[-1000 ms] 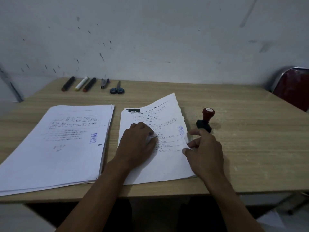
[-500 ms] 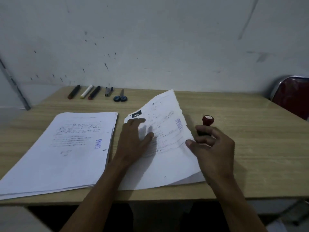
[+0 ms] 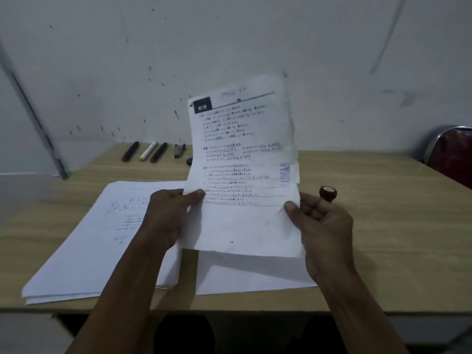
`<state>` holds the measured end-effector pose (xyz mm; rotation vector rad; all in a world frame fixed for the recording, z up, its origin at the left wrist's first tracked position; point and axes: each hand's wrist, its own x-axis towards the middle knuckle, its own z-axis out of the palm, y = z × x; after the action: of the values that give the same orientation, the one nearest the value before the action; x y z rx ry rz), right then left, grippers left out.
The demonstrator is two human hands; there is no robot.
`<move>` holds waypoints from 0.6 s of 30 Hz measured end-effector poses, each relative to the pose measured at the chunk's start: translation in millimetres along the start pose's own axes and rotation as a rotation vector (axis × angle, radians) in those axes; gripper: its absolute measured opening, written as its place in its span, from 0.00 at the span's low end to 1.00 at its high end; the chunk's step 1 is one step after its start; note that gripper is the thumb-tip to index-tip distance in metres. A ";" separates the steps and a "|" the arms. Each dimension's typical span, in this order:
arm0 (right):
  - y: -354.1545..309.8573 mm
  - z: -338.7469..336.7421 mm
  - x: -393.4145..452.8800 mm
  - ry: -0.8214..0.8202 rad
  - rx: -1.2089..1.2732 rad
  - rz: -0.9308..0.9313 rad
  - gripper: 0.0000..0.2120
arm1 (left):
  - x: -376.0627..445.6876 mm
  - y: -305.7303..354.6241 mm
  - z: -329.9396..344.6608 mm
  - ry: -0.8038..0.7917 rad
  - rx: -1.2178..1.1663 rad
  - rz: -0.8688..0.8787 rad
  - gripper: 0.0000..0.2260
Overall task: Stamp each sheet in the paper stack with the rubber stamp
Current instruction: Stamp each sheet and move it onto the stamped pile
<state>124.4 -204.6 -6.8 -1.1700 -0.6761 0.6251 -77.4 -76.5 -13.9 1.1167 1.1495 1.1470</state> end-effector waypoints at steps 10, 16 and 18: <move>41.3 78.2 -18.2 -0.237 -0.442 0.111 0.13 | -7.9 2.8 -100.3 0.377 0.474 0.232 0.12; 57.3 126.6 -39.0 -0.389 -0.782 0.017 0.27 | -9.4 -1.6 -152.4 0.502 0.747 0.246 0.14; 57.7 137.9 -45.8 -0.433 -0.891 -0.011 0.27 | -11.0 -3.4 -162.5 0.534 0.812 0.225 0.14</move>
<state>-14.7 -139.3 -35.3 -1.8646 -1.4141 0.5824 -239.5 -79.6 -29.6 1.6268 2.0585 1.2163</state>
